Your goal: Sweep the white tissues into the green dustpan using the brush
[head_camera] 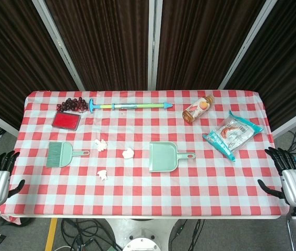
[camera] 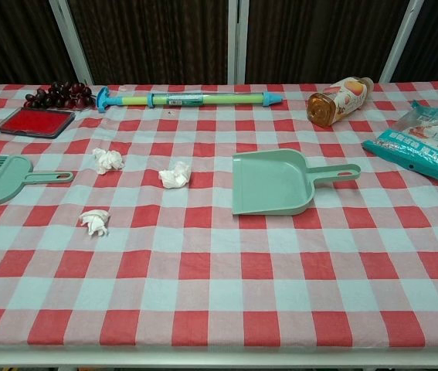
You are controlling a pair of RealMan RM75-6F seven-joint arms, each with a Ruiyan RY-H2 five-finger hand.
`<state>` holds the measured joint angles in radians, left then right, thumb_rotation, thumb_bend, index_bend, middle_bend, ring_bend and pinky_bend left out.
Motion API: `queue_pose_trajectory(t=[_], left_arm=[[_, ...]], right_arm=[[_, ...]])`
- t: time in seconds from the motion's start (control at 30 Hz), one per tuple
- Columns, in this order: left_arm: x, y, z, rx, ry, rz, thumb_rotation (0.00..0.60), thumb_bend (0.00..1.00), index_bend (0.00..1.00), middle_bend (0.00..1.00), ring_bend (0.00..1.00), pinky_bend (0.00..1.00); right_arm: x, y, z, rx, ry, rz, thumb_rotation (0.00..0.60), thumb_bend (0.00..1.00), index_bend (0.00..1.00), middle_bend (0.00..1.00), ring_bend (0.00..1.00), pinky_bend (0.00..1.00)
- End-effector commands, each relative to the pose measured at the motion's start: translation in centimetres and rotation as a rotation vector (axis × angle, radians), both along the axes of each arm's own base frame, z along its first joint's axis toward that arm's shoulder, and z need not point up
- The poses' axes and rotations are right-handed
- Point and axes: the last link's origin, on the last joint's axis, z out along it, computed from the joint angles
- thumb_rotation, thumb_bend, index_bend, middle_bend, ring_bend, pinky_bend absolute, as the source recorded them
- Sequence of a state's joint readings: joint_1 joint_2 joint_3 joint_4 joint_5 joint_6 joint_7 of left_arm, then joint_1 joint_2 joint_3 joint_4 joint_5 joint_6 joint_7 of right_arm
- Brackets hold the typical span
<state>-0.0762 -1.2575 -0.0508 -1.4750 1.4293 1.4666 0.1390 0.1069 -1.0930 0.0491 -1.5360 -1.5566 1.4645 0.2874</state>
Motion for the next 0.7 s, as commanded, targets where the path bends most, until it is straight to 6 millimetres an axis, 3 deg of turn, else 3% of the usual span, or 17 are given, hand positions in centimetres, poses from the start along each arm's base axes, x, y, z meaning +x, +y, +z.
queue_pose_trajectory(t=[0.03, 0.37, 0.43, 0.57, 0.7], left_arm=[[0.0, 0.0, -0.1, 0.000, -0.002, 0.003, 0.600, 0.27, 0.09, 0.08, 0.08, 0.10], [0.3, 0.6, 0.0, 0.013, -0.002, -0.002, 0.600, 0.27, 0.09, 0.08, 0.08, 0.10], [1.0, 1.5, 0.1, 0.013, 0.003, -0.022, 0.600, 0.26, 0.10, 0.08, 0.08, 0.10], [2.8, 4.0, 0.1, 0.027, 0.003, -0.079, 0.600, 0.26, 0.20, 0.21, 0.15, 0.10], [4.8, 7.0, -1.0, -0.021, -0.023, -0.129, 0.600, 0.26, 0.28, 0.28, 0.19, 0.10]], right_arm=[[0.0, 0.1, 0.0, 0.009, -0.001, -0.002, 0.600, 0.16, 0.10, 0.08, 0.00, 0.00], [0.0, 0.2, 0.3, 0.003, -0.004, 0.001, 0.600, 0.16, 0.10, 0.08, 0.00, 0.00], [0.1, -0.1, 0.6, -0.003, -0.001, 0.005, 0.600, 0.16, 0.10, 0.08, 0.00, 0.00], [0.6, -0.6, 1.3, -0.022, 0.019, 0.033, 0.600, 0.16, 0.10, 0.08, 0.00, 0.00], [1.0, -1.1, 2.0, -0.029, 0.035, 0.042, 0.600, 0.16, 0.10, 0.08, 0.00, 0.00]])
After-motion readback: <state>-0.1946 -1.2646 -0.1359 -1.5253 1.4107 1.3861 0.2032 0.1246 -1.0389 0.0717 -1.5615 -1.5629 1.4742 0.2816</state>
